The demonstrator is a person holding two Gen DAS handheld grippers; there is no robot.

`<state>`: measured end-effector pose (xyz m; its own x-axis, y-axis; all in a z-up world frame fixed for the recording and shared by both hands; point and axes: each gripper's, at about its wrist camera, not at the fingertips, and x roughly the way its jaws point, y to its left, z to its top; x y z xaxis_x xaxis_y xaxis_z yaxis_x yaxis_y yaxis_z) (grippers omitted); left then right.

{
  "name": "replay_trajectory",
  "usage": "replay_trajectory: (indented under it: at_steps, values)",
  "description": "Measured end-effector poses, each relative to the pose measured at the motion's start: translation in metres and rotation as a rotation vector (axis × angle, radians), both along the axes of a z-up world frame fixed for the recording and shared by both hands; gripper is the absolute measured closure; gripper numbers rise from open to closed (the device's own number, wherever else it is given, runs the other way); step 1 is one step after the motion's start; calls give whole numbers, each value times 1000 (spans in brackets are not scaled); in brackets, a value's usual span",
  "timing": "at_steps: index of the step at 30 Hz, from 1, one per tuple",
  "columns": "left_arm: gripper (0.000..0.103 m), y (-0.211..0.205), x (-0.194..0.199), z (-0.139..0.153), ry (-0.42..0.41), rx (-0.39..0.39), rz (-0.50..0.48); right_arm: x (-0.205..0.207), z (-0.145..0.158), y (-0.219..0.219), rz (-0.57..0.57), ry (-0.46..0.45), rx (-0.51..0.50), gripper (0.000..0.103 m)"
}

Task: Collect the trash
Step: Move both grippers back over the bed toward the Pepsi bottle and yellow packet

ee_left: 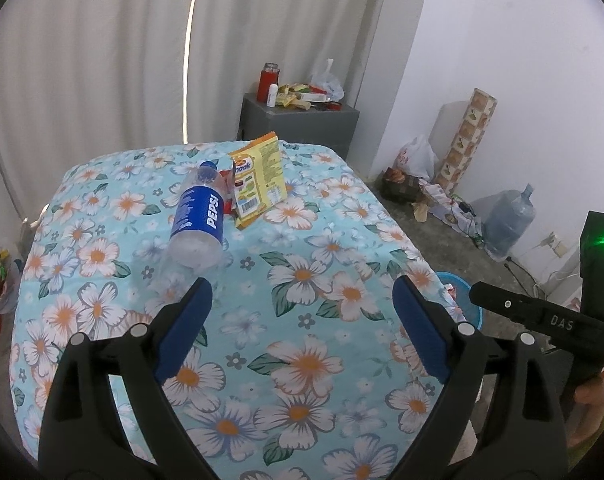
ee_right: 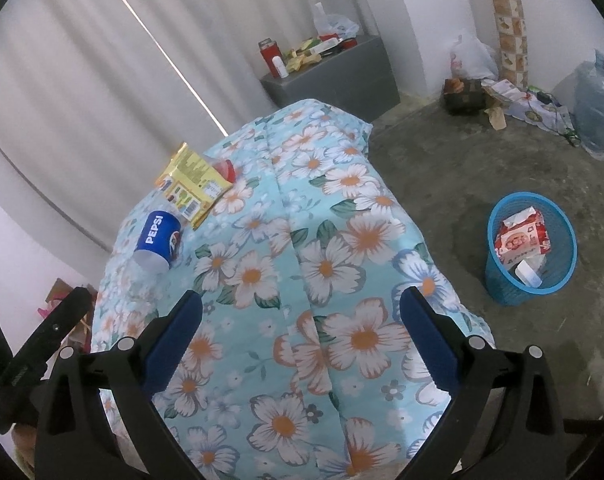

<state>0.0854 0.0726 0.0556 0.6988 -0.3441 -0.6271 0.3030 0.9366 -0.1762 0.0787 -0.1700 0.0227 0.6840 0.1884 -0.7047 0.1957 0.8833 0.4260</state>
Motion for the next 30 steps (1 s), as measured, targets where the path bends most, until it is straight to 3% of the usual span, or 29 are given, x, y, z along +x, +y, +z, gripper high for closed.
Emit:
replay_trajectory:
  at_steps: [30]
  values:
    - [15, 10, 5, -7, 5, -2, 12, 3, -2, 6, 35, -2, 20, 7]
